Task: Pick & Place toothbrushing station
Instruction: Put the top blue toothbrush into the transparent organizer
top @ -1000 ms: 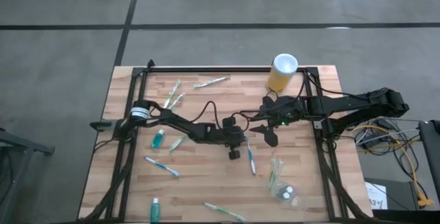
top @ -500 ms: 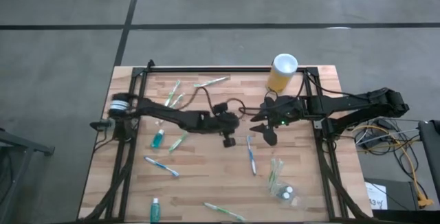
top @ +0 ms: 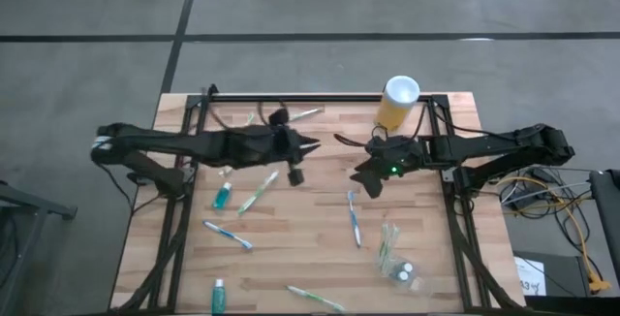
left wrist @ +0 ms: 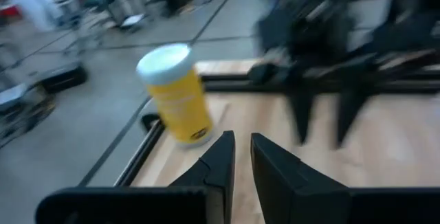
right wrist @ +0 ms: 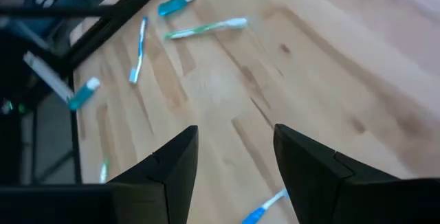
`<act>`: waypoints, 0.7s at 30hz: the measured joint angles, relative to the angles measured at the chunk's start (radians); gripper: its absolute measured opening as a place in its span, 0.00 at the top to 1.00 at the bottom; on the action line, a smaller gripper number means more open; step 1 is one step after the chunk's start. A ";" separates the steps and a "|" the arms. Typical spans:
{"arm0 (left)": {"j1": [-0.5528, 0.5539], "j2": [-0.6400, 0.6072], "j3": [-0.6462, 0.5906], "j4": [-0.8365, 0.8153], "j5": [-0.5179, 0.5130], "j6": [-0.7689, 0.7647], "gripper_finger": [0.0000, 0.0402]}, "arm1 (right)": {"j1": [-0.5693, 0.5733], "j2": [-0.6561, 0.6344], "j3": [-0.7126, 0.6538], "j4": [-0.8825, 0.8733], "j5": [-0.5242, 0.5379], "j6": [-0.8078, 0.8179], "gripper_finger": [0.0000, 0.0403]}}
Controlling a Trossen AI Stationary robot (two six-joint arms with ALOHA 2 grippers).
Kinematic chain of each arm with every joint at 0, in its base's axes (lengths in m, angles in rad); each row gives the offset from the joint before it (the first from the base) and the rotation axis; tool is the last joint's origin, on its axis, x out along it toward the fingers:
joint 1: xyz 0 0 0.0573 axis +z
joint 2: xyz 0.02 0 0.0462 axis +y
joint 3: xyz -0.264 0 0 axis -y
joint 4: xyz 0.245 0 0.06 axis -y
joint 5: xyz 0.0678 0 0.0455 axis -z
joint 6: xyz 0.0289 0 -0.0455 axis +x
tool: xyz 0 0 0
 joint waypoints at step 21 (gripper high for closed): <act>-0.087 -0.215 -0.149 -0.221 0.332 -0.115 0.87 | -0.003 0.339 0.005 -0.040 0.020 0.276 0.54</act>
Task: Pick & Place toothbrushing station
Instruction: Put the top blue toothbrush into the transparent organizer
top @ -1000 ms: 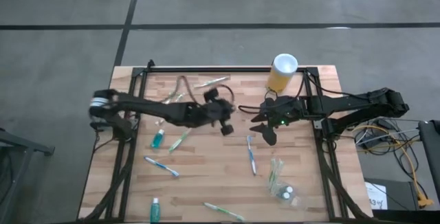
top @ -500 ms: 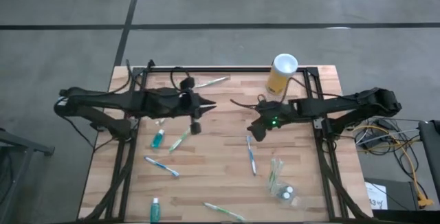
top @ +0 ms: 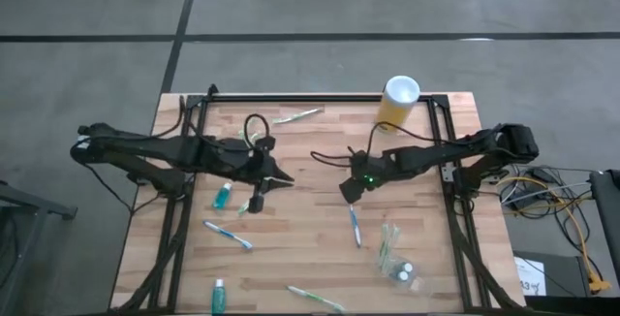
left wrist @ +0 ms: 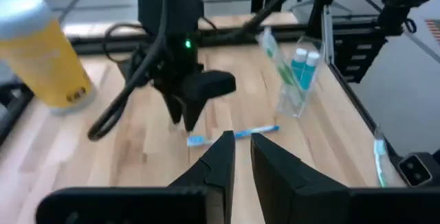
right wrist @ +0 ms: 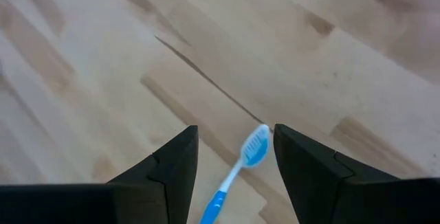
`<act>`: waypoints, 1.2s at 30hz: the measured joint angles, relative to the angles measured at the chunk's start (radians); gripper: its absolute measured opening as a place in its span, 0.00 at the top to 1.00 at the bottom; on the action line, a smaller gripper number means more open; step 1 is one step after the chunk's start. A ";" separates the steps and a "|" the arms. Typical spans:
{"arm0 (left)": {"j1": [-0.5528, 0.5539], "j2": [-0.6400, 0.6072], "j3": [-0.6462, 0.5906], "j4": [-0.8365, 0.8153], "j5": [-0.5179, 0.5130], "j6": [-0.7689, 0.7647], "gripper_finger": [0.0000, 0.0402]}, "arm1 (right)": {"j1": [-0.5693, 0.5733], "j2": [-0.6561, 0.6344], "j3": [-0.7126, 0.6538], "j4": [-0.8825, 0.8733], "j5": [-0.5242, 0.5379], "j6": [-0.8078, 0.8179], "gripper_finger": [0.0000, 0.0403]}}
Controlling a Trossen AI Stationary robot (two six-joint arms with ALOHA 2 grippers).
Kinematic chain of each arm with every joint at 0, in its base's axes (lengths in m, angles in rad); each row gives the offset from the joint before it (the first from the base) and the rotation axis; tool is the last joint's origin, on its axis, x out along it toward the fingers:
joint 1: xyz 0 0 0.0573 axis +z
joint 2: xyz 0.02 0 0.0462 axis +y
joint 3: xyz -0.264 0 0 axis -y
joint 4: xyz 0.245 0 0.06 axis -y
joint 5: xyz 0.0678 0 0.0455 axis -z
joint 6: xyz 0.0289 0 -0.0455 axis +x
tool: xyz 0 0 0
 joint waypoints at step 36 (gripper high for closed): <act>0.002 -0.004 -0.151 0.144 -0.006 -0.065 0.87 | 0.003 0.196 0.001 0.050 -0.058 0.112 0.74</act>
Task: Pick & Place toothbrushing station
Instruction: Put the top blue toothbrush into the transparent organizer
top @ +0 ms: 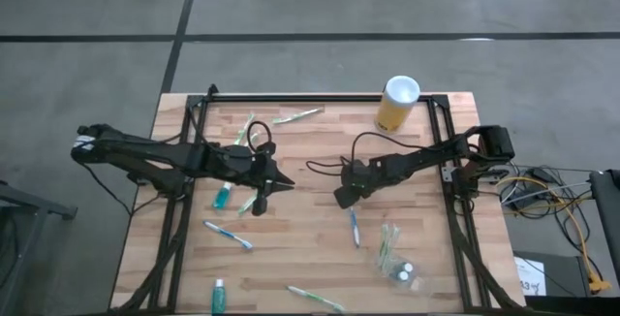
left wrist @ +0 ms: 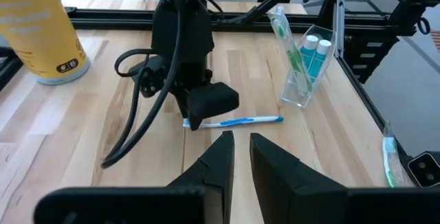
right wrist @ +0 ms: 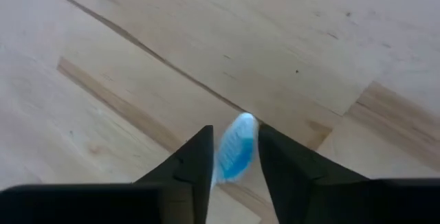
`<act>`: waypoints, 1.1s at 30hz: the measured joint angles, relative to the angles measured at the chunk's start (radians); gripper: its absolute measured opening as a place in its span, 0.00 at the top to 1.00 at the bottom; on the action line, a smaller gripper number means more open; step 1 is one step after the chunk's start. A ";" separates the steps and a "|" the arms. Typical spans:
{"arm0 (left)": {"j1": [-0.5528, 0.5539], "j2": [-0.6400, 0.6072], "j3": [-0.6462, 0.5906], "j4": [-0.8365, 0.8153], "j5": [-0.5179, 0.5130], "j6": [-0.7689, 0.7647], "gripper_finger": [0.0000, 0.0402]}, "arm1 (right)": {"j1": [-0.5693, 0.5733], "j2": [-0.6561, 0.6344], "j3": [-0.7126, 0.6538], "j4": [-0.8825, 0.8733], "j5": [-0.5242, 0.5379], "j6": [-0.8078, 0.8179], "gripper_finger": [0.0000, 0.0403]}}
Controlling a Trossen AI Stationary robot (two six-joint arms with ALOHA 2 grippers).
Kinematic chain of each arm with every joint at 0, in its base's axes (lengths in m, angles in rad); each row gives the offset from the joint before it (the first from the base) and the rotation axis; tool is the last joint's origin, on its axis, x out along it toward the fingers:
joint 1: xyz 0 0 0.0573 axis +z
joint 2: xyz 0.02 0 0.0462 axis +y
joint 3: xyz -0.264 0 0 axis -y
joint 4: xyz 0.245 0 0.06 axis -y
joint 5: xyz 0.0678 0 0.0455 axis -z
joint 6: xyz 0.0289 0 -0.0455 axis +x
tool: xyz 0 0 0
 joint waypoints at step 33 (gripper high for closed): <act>0.000 0.000 0.000 0.033 0.000 -0.012 0.87 | 0.000 -0.277 0.000 0.051 0.058 -0.275 0.98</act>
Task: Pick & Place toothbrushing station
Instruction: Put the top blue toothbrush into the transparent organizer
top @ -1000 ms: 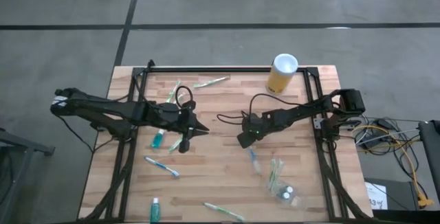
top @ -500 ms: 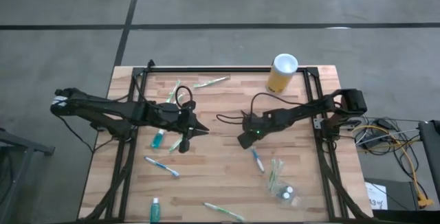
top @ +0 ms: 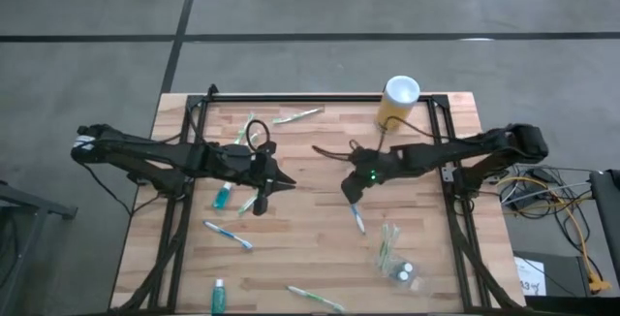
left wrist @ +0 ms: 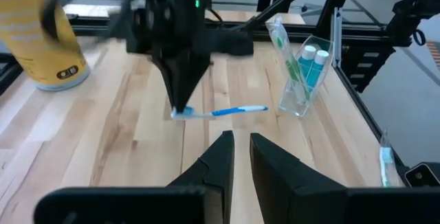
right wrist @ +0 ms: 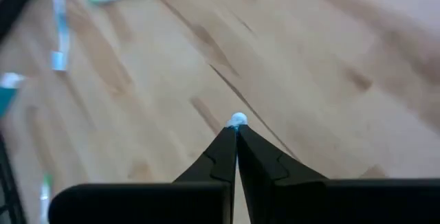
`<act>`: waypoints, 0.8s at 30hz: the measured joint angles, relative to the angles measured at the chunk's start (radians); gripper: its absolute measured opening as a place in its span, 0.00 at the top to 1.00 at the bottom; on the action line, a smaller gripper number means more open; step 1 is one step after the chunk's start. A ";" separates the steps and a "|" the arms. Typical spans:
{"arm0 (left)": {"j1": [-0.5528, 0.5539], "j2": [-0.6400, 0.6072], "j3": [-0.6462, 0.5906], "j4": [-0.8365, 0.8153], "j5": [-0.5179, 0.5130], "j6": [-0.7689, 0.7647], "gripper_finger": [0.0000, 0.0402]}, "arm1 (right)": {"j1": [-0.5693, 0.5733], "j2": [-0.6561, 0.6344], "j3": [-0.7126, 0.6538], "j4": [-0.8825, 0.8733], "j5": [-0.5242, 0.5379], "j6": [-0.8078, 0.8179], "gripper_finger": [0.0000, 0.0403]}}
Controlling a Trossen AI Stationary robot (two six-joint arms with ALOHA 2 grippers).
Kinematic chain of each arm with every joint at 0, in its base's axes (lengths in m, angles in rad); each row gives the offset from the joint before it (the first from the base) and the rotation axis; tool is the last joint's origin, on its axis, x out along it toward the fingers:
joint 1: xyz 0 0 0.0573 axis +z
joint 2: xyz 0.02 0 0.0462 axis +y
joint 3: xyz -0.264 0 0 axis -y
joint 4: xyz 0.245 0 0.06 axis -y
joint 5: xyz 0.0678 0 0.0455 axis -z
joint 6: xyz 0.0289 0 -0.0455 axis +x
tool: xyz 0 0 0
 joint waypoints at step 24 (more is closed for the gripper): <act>0.001 -0.002 0.000 0.263 -0.006 0.001 0.87 | 0.121 -0.672 0.000 0.001 -0.251 -0.352 0.98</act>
